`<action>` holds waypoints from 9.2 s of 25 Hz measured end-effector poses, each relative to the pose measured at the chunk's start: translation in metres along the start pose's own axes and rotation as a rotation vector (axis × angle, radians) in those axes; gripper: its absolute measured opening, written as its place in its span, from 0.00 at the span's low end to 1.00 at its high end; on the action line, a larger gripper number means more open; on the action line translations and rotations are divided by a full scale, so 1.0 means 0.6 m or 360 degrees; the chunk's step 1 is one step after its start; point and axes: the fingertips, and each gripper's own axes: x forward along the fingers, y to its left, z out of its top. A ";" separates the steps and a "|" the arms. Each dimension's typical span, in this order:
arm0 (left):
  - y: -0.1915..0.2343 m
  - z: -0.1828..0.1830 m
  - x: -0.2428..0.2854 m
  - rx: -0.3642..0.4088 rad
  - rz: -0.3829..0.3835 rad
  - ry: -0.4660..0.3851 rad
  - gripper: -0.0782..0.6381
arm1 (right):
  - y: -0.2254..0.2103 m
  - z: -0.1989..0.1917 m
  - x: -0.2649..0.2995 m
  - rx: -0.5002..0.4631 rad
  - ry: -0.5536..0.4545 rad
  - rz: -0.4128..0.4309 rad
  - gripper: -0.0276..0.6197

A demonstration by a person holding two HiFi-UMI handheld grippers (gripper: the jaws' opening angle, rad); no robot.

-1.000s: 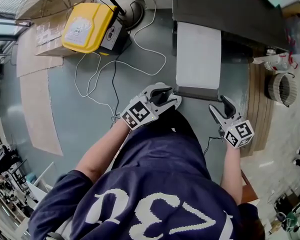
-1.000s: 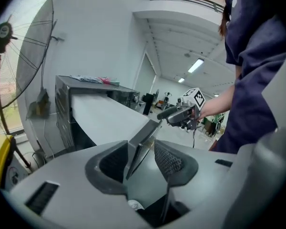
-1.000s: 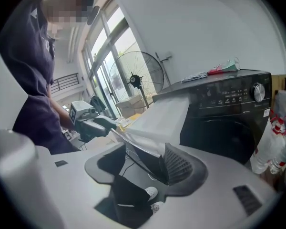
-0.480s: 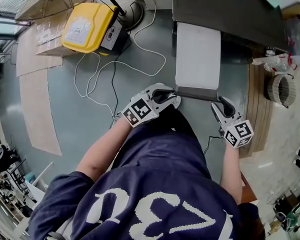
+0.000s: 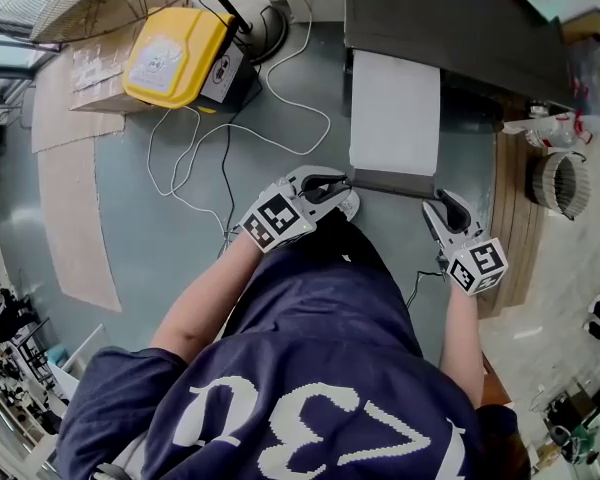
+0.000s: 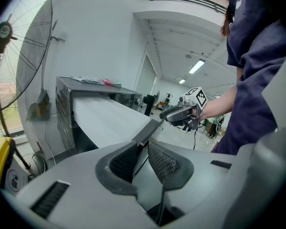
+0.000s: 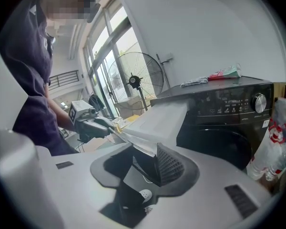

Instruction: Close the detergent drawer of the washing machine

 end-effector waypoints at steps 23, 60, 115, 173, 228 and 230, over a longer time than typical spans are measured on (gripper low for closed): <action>0.071 0.043 0.023 0.0023 0.0183 -0.0018 0.23 | -0.055 0.055 0.045 -0.0031 -0.0022 -0.0012 0.30; 0.179 0.095 0.055 0.0084 0.0439 -0.0055 0.24 | -0.127 0.127 0.115 -0.0093 -0.0088 -0.0127 0.31; 0.316 0.163 0.089 -0.0007 0.0730 -0.0099 0.25 | -0.217 0.228 0.195 -0.0125 -0.0198 -0.0377 0.33; 0.386 0.176 0.120 -0.0175 0.1113 -0.0142 0.13 | -0.259 0.244 0.254 -0.0077 -0.0260 -0.0669 0.07; 0.161 0.461 -0.173 0.0236 0.1109 -0.0772 0.13 | 0.026 0.524 -0.083 -0.0397 -0.0986 -0.0599 0.06; 0.161 0.461 -0.175 0.0243 0.1112 -0.0776 0.14 | 0.026 0.525 -0.083 -0.0401 -0.0993 -0.0595 0.06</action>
